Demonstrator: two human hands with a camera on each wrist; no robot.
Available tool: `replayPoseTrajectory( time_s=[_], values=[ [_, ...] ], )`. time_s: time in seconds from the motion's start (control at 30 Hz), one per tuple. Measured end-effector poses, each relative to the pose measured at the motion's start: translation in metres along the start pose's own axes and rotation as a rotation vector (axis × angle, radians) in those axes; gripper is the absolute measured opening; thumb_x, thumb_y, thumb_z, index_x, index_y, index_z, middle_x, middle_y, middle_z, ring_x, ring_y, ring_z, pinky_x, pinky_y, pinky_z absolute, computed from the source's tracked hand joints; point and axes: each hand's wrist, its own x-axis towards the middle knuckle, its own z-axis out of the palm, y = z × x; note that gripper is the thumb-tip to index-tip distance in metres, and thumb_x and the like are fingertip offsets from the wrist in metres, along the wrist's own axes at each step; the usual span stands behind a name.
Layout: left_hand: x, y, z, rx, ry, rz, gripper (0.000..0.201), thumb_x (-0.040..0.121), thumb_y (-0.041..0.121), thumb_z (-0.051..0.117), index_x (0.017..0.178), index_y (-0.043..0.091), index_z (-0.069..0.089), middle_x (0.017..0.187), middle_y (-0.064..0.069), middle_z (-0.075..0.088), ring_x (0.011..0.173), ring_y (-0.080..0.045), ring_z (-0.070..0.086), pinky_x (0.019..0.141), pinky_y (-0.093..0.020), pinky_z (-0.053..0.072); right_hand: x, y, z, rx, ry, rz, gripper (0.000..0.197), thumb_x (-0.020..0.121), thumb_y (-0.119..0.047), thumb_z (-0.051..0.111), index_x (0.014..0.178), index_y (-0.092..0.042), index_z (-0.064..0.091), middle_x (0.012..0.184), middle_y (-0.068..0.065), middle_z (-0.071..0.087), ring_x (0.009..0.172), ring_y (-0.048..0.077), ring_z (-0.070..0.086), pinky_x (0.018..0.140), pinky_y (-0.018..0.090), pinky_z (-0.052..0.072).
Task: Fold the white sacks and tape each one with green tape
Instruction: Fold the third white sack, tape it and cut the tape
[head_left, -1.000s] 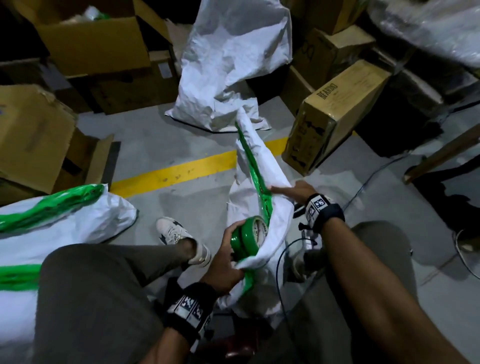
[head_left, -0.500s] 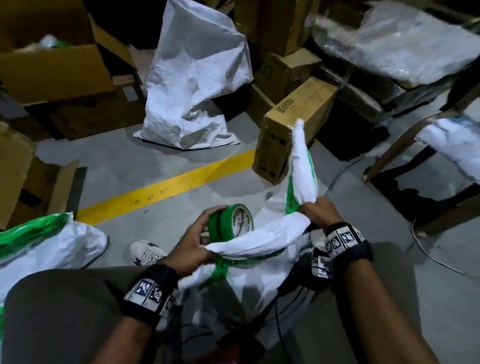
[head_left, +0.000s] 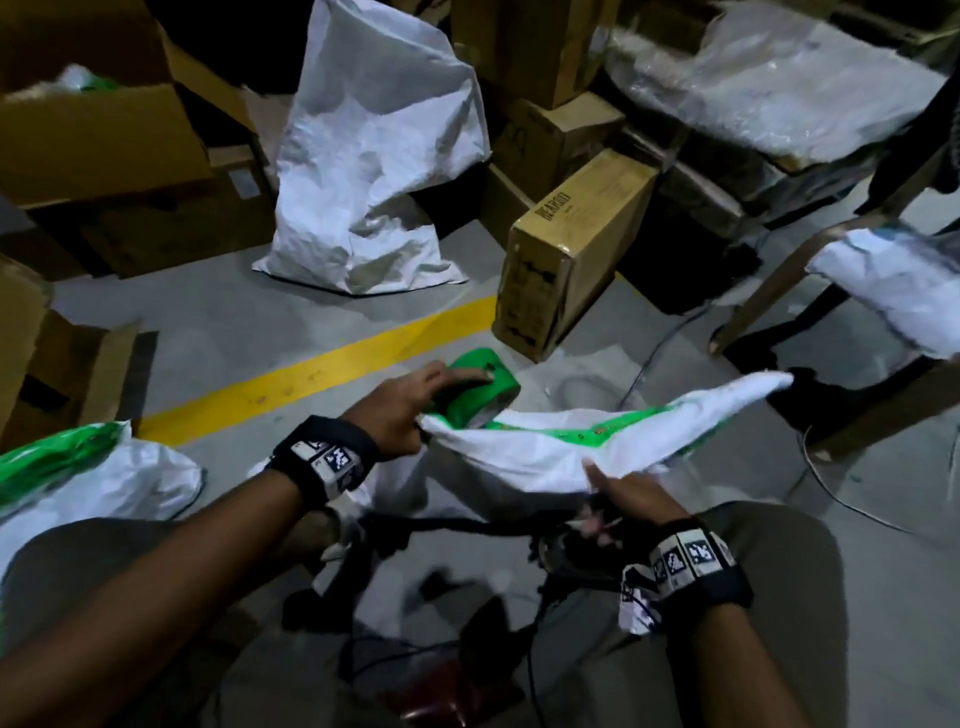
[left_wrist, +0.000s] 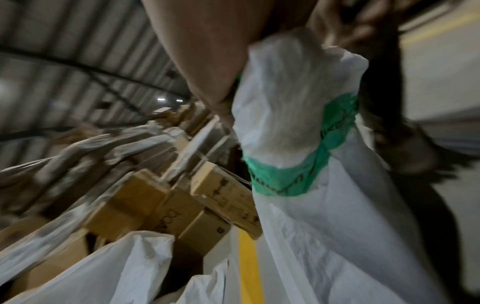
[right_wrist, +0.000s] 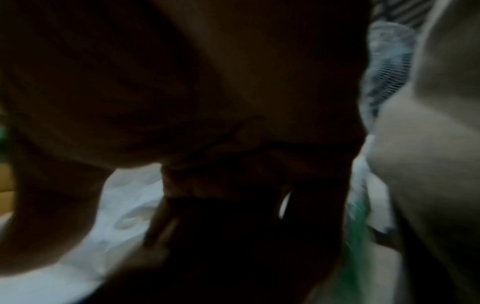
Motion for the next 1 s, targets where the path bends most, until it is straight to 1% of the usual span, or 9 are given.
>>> replayPoseTrajectory(
  time_s=[0.1, 0.2, 0.3, 0.4, 0.5, 0.6, 0.73, 0.83, 1.0],
  values=[
    [-0.029, -0.016, 0.030, 0.347, -0.364, -0.040, 0.092, 0.079, 0.014, 0.054, 0.148, 0.061, 0.015, 0.132, -0.002, 0.040, 0.105, -0.037, 0.058, 0.075, -0.037, 0.045, -0.004, -0.013, 0.019, -0.426, -0.126, -0.068, 0.058, 0.074, -0.060, 0.079, 0.080, -0.003, 0.072, 0.064, 0.006, 0.072, 0.050, 0.019, 0.064, 0.054, 0.028, 0.053],
    [-0.064, -0.038, 0.059, 0.508, -0.532, -0.001, 0.105, 0.087, 0.010, 0.050, 0.136, 0.073, -0.019, 0.136, -0.005, 0.037, 0.110, -0.037, 0.056, 0.084, -0.046, 0.049, 0.007, -0.037, 0.055, -0.562, -0.096, -0.512, 0.088, 0.050, -0.060, 0.092, 0.126, -0.032, 0.059, 0.122, -0.005, 0.067, 0.100, 0.010, 0.067, 0.093, 0.033, 0.055],
    [-0.092, -0.053, 0.084, 0.605, -0.528, 0.048, 0.115, 0.088, 0.011, 0.055, 0.132, 0.065, -0.036, 0.134, -0.007, 0.042, 0.118, -0.033, 0.051, 0.097, -0.045, 0.041, 0.031, -0.041, 0.110, -0.585, -0.365, -0.780, 0.134, 0.046, -0.053, 0.096, 0.154, -0.040, 0.019, 0.155, -0.009, 0.028, 0.144, 0.011, 0.028, 0.116, 0.028, 0.030],
    [-0.115, -0.057, 0.098, 0.726, -0.372, -0.146, 0.109, 0.077, 0.026, 0.069, 0.150, 0.054, -0.007, 0.127, -0.007, 0.056, 0.121, -0.031, 0.054, 0.106, -0.058, 0.036, 0.039, -0.041, 0.163, -0.653, -0.451, -0.785, 0.118, 0.054, -0.040, 0.096, 0.149, -0.044, 0.027, 0.142, -0.004, 0.049, 0.131, 0.013, 0.048, 0.104, 0.032, 0.044],
    [-0.132, -0.055, 0.098, 0.759, -0.084, -0.534, 0.073, 0.079, 0.052, 0.046, 0.147, 0.059, 0.019, 0.130, -0.023, 0.056, 0.122, -0.041, 0.053, 0.100, -0.062, 0.034, 0.044, -0.046, 0.191, -0.657, -0.403, -0.819, 0.099, 0.062, -0.022, 0.087, 0.140, -0.040, 0.029, 0.094, -0.004, 0.062, 0.086, 0.019, 0.061, 0.071, 0.033, 0.046],
    [-0.129, -0.034, 0.126, 0.492, 0.163, -0.973, 0.070, 0.085, 0.036, 0.046, 0.150, 0.053, 0.024, 0.141, -0.025, 0.047, 0.124, -0.042, 0.049, 0.095, -0.058, 0.039, 0.043, -0.055, 0.197, -0.653, -0.376, -0.858, 0.105, 0.061, -0.022, 0.085, 0.145, -0.040, 0.024, 0.085, -0.009, 0.057, 0.078, 0.014, 0.056, 0.067, 0.031, 0.044],
    [-0.123, -0.031, 0.113, -0.922, 0.881, -1.435, 0.049, 0.088, 0.035, 0.051, 0.128, 0.007, 0.056, 0.117, -0.016, 0.054, 0.126, -0.047, 0.049, 0.106, -0.051, 0.039, 0.046, -0.048, 0.190, -0.644, -0.343, -0.809, 0.091, 0.057, -0.026, 0.084, 0.134, -0.043, 0.038, 0.103, -0.004, 0.062, 0.090, 0.021, 0.059, 0.077, 0.030, 0.049],
    [-0.125, -0.039, 0.104, -1.538, 0.916, -1.316, 0.027, 0.089, 0.043, 0.061, 0.099, 0.018, 0.060, 0.095, -0.007, 0.059, 0.090, -0.031, 0.059, 0.102, -0.052, 0.039, 0.037, -0.040, 0.193, -0.641, -0.330, -0.856, 0.075, 0.057, -0.029, 0.080, 0.125, -0.036, 0.050, 0.107, -0.007, 0.062, 0.093, 0.017, 0.058, 0.081, 0.028, 0.047],
    [-0.121, -0.091, 0.162, -1.351, 0.602, -1.347, 0.073, 0.060, 0.048, 0.085, 0.119, 0.010, 0.064, 0.132, -0.014, 0.064, 0.120, -0.036, 0.063, 0.104, -0.051, 0.050, 0.014, -0.041, 0.193, -0.682, -0.254, -0.985, 0.070, 0.062, -0.054, 0.057, 0.128, -0.029, 0.053, 0.114, -0.002, 0.059, 0.105, 0.019, 0.054, 0.086, 0.032, 0.046]
  ],
)
